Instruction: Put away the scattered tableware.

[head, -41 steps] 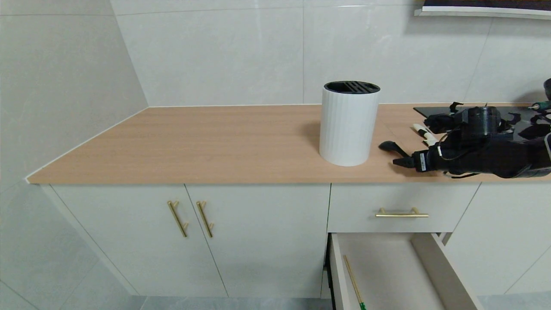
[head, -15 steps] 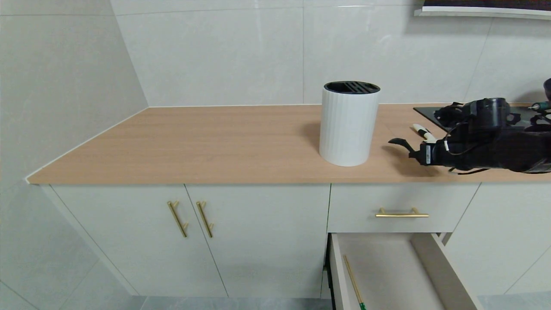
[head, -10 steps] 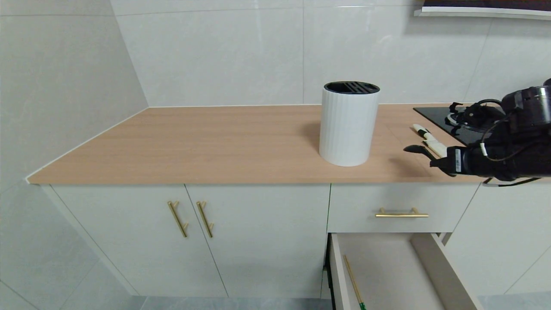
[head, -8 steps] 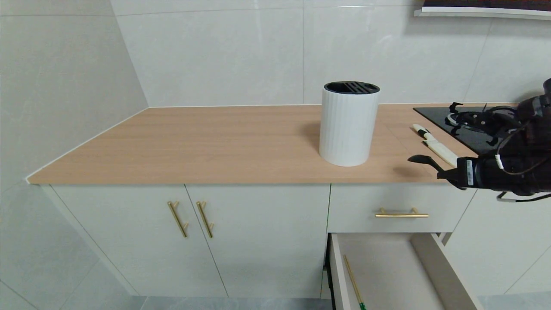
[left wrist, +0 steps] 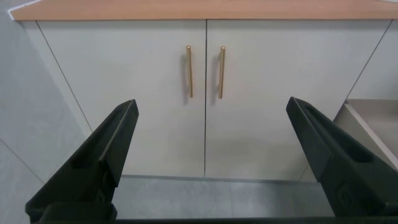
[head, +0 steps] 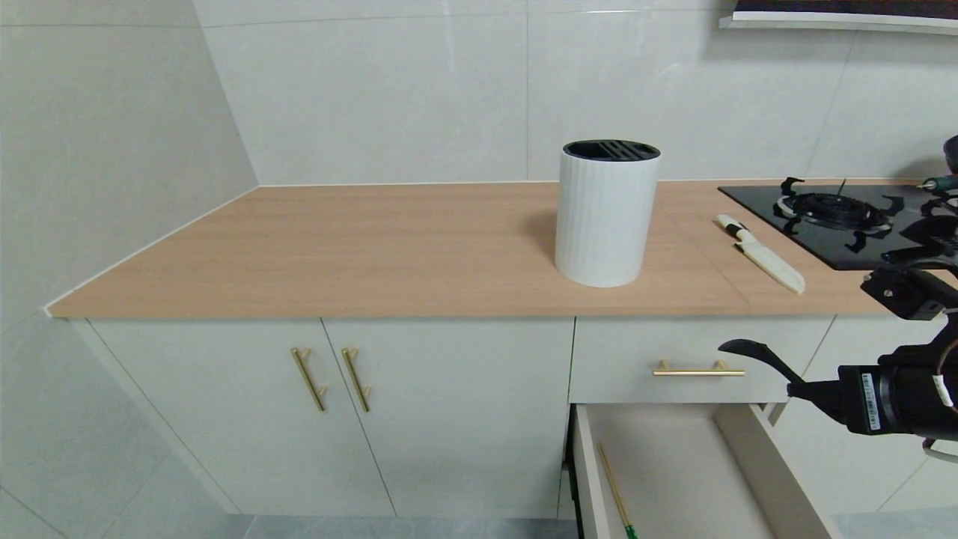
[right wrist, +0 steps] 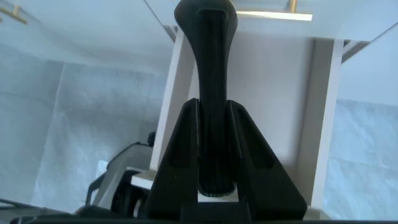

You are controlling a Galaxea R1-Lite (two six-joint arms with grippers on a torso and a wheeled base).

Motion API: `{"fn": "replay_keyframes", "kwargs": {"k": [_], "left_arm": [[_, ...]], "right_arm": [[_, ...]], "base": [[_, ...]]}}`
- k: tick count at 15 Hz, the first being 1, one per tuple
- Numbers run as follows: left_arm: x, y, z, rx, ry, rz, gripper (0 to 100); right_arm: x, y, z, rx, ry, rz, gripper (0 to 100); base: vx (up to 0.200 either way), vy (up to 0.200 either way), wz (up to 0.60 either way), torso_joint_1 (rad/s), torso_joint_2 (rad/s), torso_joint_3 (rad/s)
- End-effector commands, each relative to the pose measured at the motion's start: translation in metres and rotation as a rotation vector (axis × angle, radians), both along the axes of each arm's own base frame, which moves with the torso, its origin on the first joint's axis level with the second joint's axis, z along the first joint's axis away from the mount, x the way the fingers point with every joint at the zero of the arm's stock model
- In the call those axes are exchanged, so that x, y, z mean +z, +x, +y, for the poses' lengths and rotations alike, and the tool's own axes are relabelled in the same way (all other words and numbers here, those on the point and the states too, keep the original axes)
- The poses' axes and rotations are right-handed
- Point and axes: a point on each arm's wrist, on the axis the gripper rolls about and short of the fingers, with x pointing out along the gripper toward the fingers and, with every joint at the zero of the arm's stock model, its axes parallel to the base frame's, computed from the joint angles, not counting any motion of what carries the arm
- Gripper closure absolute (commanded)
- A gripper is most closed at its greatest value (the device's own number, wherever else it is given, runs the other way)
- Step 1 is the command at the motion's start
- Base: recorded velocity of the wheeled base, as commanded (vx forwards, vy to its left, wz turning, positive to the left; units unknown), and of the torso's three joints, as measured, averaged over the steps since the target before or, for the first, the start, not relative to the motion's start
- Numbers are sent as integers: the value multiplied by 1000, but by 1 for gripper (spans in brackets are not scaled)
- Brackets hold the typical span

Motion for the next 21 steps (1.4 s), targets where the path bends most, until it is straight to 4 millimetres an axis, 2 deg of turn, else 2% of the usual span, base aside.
{"fn": "replay_keyframes", "kwargs": {"k": [1, 10, 16, 21], "left_arm": [[0, 0, 0, 1, 0, 0, 0], [0, 0, 0, 1, -2, 0, 0], [0, 0, 0, 1, -2, 0, 0], [0, 0, 0, 1, -2, 0, 0]], "right_arm": [[-9, 3, 1, 3, -7, 36, 100], [-20, 11, 3, 6, -22, 87, 100], [-24, 14, 4, 7, -28, 109, 100], [-25, 15, 4, 10, -27, 111, 100]], "base": [[0, 0, 0, -119, 344, 217], [0, 0, 0, -131, 450, 313], [0, 0, 0, -62, 424, 356], [0, 0, 0, -4, 65, 54]]}}
